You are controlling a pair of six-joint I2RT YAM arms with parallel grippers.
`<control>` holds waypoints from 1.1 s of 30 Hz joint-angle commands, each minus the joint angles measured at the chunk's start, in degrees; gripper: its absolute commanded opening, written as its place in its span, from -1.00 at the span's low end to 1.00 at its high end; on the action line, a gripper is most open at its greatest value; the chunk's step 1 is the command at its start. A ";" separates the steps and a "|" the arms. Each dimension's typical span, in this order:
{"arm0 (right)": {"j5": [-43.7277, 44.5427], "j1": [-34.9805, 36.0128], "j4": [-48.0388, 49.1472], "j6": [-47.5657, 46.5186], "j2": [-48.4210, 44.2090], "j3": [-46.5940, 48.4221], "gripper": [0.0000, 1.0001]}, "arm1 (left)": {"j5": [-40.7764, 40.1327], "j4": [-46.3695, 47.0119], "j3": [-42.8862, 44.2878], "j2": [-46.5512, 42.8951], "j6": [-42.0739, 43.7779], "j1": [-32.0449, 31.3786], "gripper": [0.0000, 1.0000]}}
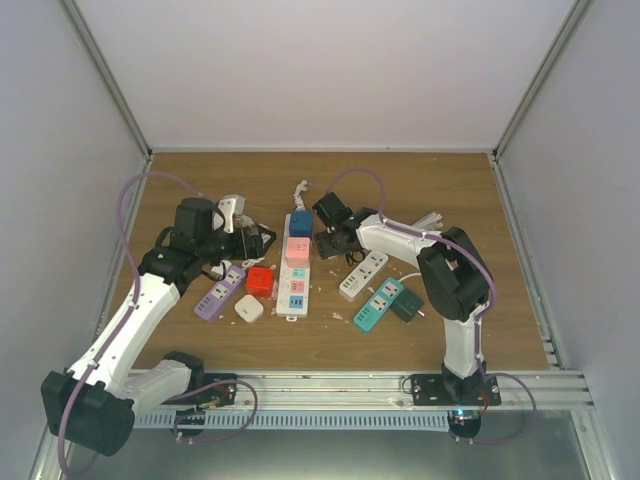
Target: Insert the plug
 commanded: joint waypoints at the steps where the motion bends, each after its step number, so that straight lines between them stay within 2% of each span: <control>1: 0.18 -0.31 0.94 -1.52 0.22 -0.08 0.41 | 2.04 1.39 1.67 0.43 0.93 -0.22 0.75; 6: 0.73 -0.28 4.96 -2.76 -1.84 -2.37 0.24 | 1.93 2.27 1.50 -0.14 0.62 -0.15 0.77; 9: 0.79 -0.28 10.73 -4.67 -6.47 -6.71 0.15 | 1.40 3.28 1.49 -0.72 -0.02 -0.03 0.80; 13: -3.06 -0.33 21.65 -9.39 -14.16 -13.24 0.11 | 1.29 4.52 1.86 -1.11 -0.89 0.05 0.85; 17: -7.49 -0.41 28.63 -13.29 -20.50 -17.11 0.10 | 2.09 4.70 3.19 -0.93 -1.03 0.19 0.98; 21: -11.16 -0.46 35.12 -16.92 -26.34 -21.30 0.08 | 7.46 6.05 4.37 -1.26 -0.78 0.26 0.98; 27: -27.88 -0.42 41.96 -24.77 -34.89 -26.99 0.07 | 17.22 12.03 4.03 -0.37 -2.03 0.28 0.98; 28: -35.10 -0.43 43.87 -27.57 -36.83 -28.45 0.06 | 20.42 13.42 4.29 1.71 -4.17 0.24 0.98; 33: -41.83 -0.42 48.37 -30.49 -38.40 -31.45 0.05 | 26.50 15.31 4.16 5.97 -8.90 0.24 0.98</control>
